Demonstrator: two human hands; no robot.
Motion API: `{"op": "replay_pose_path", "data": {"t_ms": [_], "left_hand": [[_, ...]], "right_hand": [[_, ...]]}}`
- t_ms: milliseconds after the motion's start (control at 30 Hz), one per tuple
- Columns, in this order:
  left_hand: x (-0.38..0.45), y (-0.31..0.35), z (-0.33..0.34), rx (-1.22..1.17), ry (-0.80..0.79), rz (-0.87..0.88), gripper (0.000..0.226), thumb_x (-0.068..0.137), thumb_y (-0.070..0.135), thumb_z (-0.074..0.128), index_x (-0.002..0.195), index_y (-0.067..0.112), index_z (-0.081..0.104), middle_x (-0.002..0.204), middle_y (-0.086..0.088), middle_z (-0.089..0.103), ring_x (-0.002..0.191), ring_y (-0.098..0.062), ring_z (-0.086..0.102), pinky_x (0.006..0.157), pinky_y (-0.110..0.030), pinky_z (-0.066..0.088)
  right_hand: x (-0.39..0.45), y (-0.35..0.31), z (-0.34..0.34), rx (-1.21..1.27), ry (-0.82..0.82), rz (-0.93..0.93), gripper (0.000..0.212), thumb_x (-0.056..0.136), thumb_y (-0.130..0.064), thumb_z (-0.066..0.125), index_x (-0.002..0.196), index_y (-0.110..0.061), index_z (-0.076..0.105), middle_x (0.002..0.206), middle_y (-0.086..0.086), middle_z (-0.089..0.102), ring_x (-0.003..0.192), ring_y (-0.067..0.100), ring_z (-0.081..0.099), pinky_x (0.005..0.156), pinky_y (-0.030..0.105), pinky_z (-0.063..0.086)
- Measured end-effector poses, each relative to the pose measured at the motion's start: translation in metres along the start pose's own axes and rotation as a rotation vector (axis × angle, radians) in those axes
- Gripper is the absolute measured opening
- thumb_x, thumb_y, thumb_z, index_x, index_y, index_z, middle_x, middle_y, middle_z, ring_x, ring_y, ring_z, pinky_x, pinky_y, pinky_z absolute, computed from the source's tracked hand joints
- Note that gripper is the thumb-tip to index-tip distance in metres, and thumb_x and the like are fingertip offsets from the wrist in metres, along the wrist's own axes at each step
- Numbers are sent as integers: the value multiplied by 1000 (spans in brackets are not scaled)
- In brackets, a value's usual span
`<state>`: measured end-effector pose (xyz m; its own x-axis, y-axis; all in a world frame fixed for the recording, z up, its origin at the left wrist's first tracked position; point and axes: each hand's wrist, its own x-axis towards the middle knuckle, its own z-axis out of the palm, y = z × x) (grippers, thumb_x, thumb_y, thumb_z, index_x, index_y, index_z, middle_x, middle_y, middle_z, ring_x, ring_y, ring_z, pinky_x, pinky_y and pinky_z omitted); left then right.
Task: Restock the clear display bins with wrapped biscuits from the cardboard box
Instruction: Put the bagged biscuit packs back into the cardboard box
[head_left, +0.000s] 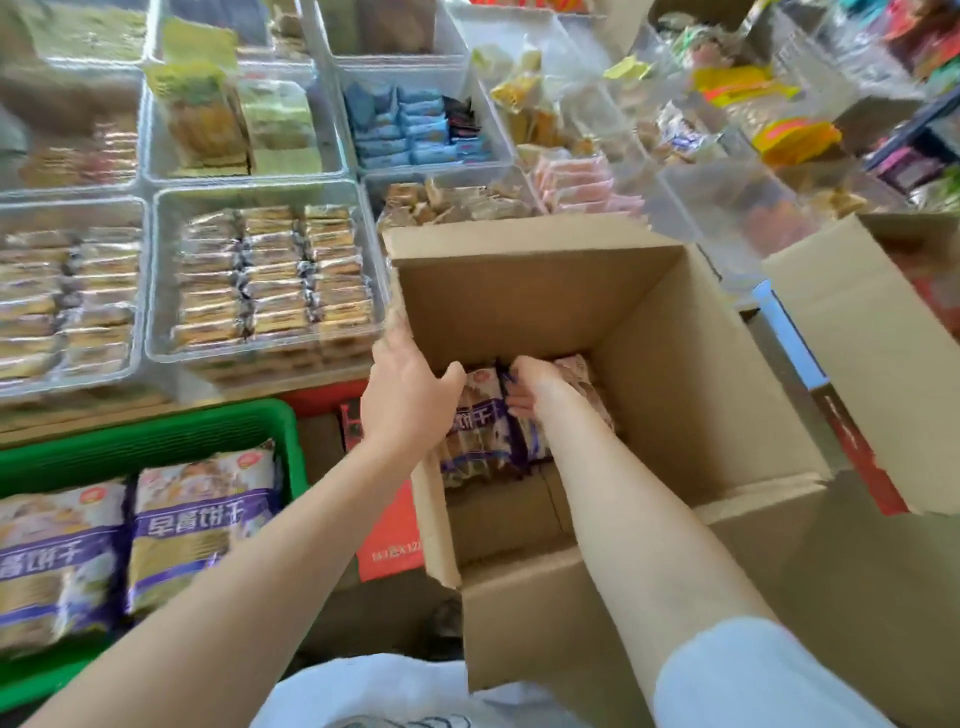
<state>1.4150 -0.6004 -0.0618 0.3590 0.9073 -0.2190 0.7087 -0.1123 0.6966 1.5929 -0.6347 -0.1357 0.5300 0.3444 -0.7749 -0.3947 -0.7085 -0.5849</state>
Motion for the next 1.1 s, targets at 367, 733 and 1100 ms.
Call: {"op": "replay_pose_path", "data": {"t_ms": [367,733,1100], "left_hand": [[5,-8,3,-10,86,-14,81,97,36,61,160,30,10,161,3,31,138,-19,43,97,-35,42],[5,-15,0,-68,82,-34,77,95,35,63,158,32,19,157,7,37,136,-15,44,98,-29,36],[9,-14,7,-55,101,-40,78,96,35,62,160,27,17,160,4,32,140,-16,39,100,-29,35]], "right_hand": [[58,25,25,-550,-243,119,80,97,-60,49,158,-13,25,163,10,30,146,30,33,115,41,31],[86,46,41,-402,-119,174,112,83,-62,69,159,-9,6,162,17,26,144,40,32,113,47,34],[82,41,27,-380,-182,72,85,80,-49,81,145,-14,39,138,12,57,102,27,62,73,31,47]]}}
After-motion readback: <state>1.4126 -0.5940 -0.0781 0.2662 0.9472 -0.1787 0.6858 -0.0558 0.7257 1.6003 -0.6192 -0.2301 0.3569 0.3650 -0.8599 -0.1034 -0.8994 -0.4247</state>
